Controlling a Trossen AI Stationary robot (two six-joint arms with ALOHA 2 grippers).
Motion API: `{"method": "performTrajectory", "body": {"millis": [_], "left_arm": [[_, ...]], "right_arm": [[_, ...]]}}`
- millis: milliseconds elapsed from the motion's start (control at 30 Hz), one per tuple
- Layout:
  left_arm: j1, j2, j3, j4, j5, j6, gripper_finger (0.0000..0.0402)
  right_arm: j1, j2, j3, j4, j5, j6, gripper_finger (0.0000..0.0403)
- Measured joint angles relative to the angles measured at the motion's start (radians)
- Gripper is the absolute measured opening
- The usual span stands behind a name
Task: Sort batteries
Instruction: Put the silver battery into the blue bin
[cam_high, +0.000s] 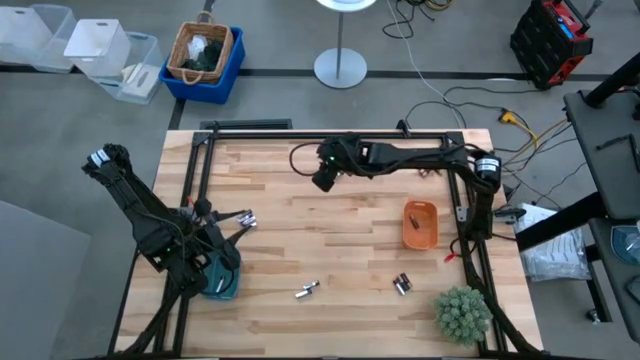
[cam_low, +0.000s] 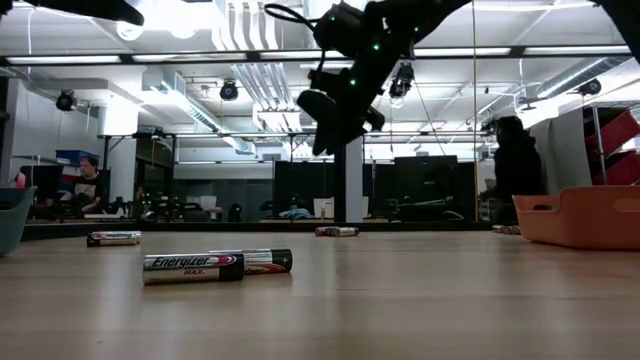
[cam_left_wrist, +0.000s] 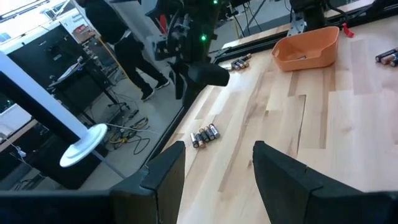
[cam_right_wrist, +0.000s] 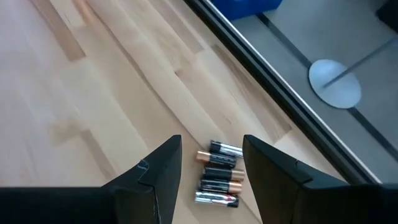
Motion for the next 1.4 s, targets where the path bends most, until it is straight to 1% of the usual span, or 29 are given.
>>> {"method": "performTrajectory", "body": {"millis": [67, 167, 267, 333, 400, 500, 733, 833, 1000, 1233, 1400], "left_arm": [[0.000, 0.000, 0.000, -0.001, 0.018, -0.013, 0.0167], [0.000, -0.001, 0.000, -0.004, 0.085, -0.037, 0.0167], [0.003, -0.005, 0.000, -0.008, 0.109, -0.055, 0.0167], [0.005, -0.012, 0.000, -0.016, 0.079, -0.057, 0.0167], [0.007, -0.020, 0.000, -0.018, 0.031, -0.059, 0.0167], [0.007, -0.034, 0.000, -0.018, -0.008, -0.058, 0.0167], [0.007, -0.068, 0.000, -0.029, -0.089, -0.054, 0.0167], [0.008, -0.081, 0.000, -0.034, -0.110, -0.046, 0.0167], [0.008, -0.091, 0.000, -0.034, -0.119, -0.033, 0.0163], [0.008, -0.088, 0.000, -0.034, -0.120, -0.030, 0.0157], [0.008, -0.089, 0.000, -0.033, -0.120, -0.027, 0.0157]], "right_arm": [[0.003, 0.003, 0.000, 0.024, -0.003, -0.028, 0.0164], [0.024, 0.008, 0.001, 0.097, -0.013, -0.114, 0.0164], [0.046, 0.016, 0.001, 0.164, -0.085, -0.184, 0.0164], [0.057, 0.030, 0.002, 0.210, -0.132, -0.201, 0.0164], [0.066, 0.041, 0.002, 0.230, -0.160, -0.220, 0.0164], [0.081, 0.062, 0.001, 0.291, -0.193, -0.241, 0.0164], [0.117, 0.161, 0.030, 0.466, -0.363, -0.264, 0.0164], [0.133, 0.219, 0.083, 0.493, -0.397, -0.263, 0.0164], [0.166, 0.333, 0.203, 0.491, -0.403, -0.264, 0.0164], [0.195, 0.485, 0.400, 0.453, -0.407, -0.268, 0.0164], [0.200, 0.565, 0.513, 0.381, -0.433, -0.276, 0.0164]]}}
